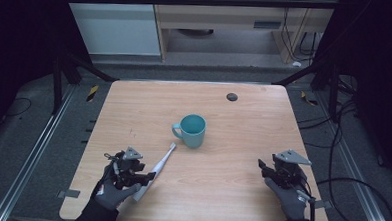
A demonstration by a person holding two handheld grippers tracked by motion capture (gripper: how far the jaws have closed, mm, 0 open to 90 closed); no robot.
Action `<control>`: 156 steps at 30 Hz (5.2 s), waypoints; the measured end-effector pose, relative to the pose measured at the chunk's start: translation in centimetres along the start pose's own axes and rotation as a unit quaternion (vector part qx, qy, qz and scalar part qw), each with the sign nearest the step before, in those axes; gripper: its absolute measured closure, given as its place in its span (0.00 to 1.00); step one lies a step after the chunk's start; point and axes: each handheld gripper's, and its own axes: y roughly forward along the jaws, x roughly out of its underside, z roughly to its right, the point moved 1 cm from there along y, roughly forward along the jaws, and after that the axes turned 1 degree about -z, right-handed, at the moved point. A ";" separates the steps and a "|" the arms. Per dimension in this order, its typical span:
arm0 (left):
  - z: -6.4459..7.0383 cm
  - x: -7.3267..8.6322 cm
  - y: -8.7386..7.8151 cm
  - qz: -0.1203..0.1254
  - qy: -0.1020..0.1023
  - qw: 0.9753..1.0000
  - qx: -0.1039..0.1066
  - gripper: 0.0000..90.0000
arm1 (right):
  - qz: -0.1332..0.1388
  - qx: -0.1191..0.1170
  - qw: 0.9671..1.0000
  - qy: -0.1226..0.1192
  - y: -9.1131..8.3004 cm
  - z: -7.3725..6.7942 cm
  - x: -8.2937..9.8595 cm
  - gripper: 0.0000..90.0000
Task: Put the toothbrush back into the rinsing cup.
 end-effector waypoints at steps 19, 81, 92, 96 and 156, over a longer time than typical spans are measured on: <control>-0.1 -0.7 1.5 -0.101 0.029 0.994 0.002 0.54 | -0.013 -0.006 1.000 -0.009 0.3 -0.3 -0.2 0.49; -5.5 -2.2 -4.3 0.018 -0.091 0.994 -0.062 0.73 | -0.019 0.002 1.000 -0.008 0.3 0.1 0.1 0.50; -5.5 -5.7 -4.9 0.126 -0.103 0.980 -0.113 0.73 | -0.015 0.003 1.000 -0.005 0.3 0.0 0.1 0.47; -5.3 -8.0 -4.5 0.163 -0.108 0.973 -0.119 0.73 | -0.012 0.001 1.000 -0.006 0.2 -0.1 0.1 0.46; 3.5 -18.3 7.7 0.296 -0.088 0.945 -0.104 0.73 | -0.003 0.005 1.000 -0.015 0.6 0.1 0.4 0.44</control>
